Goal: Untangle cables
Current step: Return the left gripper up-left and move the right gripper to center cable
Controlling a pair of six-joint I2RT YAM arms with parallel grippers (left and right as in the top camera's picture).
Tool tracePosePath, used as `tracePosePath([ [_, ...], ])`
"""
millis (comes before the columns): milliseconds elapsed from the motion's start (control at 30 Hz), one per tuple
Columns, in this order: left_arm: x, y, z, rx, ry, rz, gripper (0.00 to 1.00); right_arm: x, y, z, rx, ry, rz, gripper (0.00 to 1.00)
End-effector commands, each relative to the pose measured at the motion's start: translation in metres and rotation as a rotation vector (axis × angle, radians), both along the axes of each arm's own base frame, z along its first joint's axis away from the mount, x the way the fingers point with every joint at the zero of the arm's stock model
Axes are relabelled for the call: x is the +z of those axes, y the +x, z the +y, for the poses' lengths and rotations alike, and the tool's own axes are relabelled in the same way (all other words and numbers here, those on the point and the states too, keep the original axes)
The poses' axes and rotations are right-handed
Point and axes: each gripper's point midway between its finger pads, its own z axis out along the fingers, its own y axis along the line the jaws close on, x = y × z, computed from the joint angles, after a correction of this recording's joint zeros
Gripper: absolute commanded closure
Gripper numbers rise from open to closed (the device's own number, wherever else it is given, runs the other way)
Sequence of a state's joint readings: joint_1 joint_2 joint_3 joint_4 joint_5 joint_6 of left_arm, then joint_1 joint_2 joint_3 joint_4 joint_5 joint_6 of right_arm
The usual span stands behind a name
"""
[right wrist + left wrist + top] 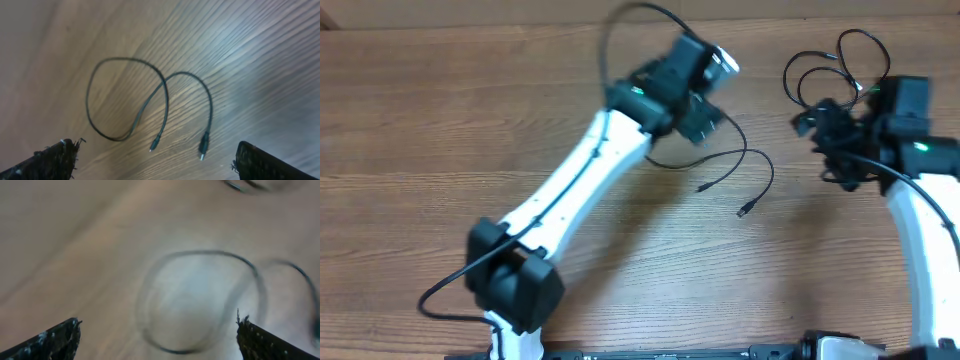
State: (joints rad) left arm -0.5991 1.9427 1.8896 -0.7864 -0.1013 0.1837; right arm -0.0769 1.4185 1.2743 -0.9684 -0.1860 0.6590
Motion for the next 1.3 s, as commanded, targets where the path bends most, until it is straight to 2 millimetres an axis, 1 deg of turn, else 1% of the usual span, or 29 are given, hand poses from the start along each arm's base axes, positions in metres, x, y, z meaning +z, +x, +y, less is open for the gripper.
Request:
tracePosePath([
  [0, 0.054, 0.034, 0.066, 0.298, -0.191, -0.068, 0.00, -0.040, 0.014, 0.012, -0.084, -0.085, 0.090, 0.00],
  [100, 0.059, 0.044, 0.086, 0.332, -0.262, -0.048, 0.00, -0.063, 0.026, 0.023, -0.082, -0.151, 0.114, 0.00],
  [267, 0.058, 0.053, 0.113, 0.369, -0.287, -0.032, 0.00, -0.105, 0.031, 0.045, -0.034, -0.209, 0.190, 0.00],
  [300, 0.058, 0.055, 0.119, 0.380, -0.287, -0.035, 0.01, -0.119, 0.032, 0.051, -0.016, -0.236, 0.210, 0.00],
  [367, 0.057, 0.056, 0.122, 0.385, -0.286, -0.034, 0.00, -0.129, 0.034, 0.061, 0.008, -0.240, 0.216, 0.00],
  [400, 0.057, 0.056, 0.122, 0.386, -0.286, -0.033, 0.01, -0.131, 0.036, 0.065, 0.015, -0.242, 0.210, 0.00],
  [433, 0.057, 0.055, 0.122, 0.386, -0.284, -0.031, 0.01, -0.132, 0.042, 0.071, 0.023, -0.251, 0.181, 0.00],
  [500, 0.055, 0.055, 0.122, 0.387, -0.282, -0.026, 0.00, -0.133, 0.048, 0.075, 0.025, -0.278, 0.153, 0.00],
  [667, 0.055, 0.054, 0.123, 0.387, -0.280, -0.024, 0.00, -0.143, 0.046, 0.082, 0.045, -0.314, 0.167, 0.00],
  [867, 0.055, 0.054, 0.123, 0.387, -0.280, -0.024, 0.00, -0.150, 0.045, 0.081, 0.045, -0.327, 0.181, 0.00],
  [967, 0.055, 0.054, 0.123, 0.387, -0.280, -0.024, 0.01, -0.158, 0.046, 0.081, 0.026, -0.320, 0.191, 0.00],
  [1133, 0.055, 0.054, 0.123, 0.387, -0.280, -0.024, 0.01, -0.174, 0.053, 0.092, 0.045, -0.275, 0.190, 0.00],
  [1267, 0.055, 0.054, 0.123, 0.387, -0.280, -0.024, 0.00, -0.178, 0.055, 0.100, 0.046, -0.255, 0.186, 0.00],
])
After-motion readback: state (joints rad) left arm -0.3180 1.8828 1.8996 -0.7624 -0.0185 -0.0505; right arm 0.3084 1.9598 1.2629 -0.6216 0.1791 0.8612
